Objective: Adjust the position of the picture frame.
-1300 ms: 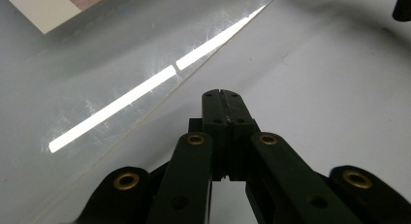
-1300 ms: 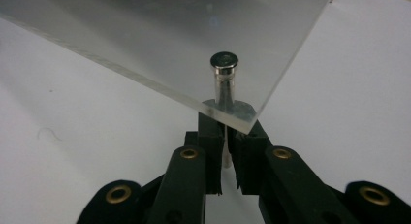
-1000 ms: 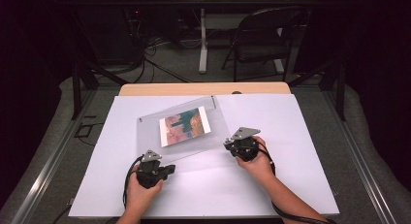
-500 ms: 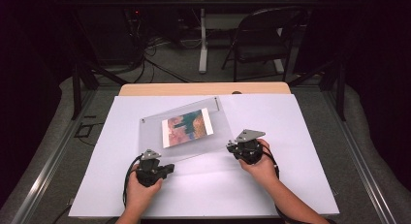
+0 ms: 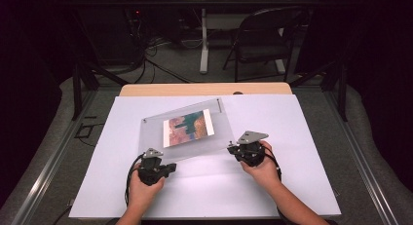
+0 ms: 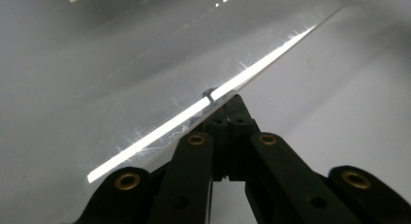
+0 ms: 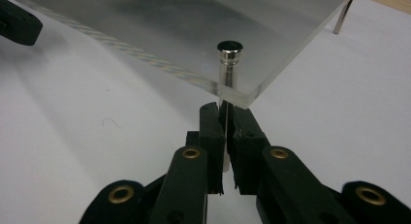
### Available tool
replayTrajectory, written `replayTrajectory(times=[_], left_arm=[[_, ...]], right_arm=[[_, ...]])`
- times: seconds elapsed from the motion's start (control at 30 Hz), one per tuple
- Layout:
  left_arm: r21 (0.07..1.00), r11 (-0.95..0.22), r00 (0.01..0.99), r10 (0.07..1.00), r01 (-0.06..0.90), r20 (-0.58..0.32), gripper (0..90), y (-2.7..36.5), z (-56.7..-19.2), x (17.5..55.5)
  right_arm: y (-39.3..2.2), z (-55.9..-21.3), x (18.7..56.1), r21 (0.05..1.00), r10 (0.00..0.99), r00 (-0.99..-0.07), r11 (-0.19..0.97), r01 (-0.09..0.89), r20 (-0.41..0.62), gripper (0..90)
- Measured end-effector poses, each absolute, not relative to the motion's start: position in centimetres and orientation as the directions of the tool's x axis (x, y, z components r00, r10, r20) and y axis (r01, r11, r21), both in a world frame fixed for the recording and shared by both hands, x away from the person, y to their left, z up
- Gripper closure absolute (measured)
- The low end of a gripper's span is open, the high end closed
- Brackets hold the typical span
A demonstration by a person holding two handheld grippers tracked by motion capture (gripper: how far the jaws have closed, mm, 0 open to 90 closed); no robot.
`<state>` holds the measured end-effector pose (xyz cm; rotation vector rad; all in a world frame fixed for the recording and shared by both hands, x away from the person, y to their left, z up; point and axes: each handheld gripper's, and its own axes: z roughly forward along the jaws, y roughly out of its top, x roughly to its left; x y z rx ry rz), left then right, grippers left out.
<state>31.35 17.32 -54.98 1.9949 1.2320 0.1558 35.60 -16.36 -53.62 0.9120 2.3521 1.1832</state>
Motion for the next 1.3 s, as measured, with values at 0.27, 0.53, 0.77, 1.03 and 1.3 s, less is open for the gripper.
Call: replayTrajectory(times=[0.27,0.53,0.77,1.03,1.3], left_arm=[[0.660,-0.218,0.510,0.811,0.719,-0.287,90.0,17.6,-54.8,32.5],[0.658,-0.231,0.511,0.817,0.717,-0.269,90.0,17.5,-54.7,34.5],[0.656,-0.229,0.513,0.811,0.719,-0.280,90.0,17.1,-54.5,36.4],[0.645,-0.210,0.500,0.811,0.735,-0.305,90.0,16.6,-54.6,38.5],[0.635,-0.245,0.508,0.818,0.732,-0.269,90.0,15.9,-54.4,40.2]], right_arm=[[-16.5,-53.7,34.9,0.816,0.679,-0.734,0.434,0.382,-0.018,85.2],[-16.8,-53.6,33.4,0.819,0.677,-0.736,0.421,0.390,0.002,85.3],[-17.1,-53.6,31.3,0.823,0.662,-0.749,0.407,0.396,0.033,85.4],[-16.8,-53.6,29.4,0.826,0.647,-0.759,0.387,0.409,0.073,85.4],[-16.1,-54.0,28.4,0.828,0.635,-0.767,0.379,0.413,0.093,85.5]])
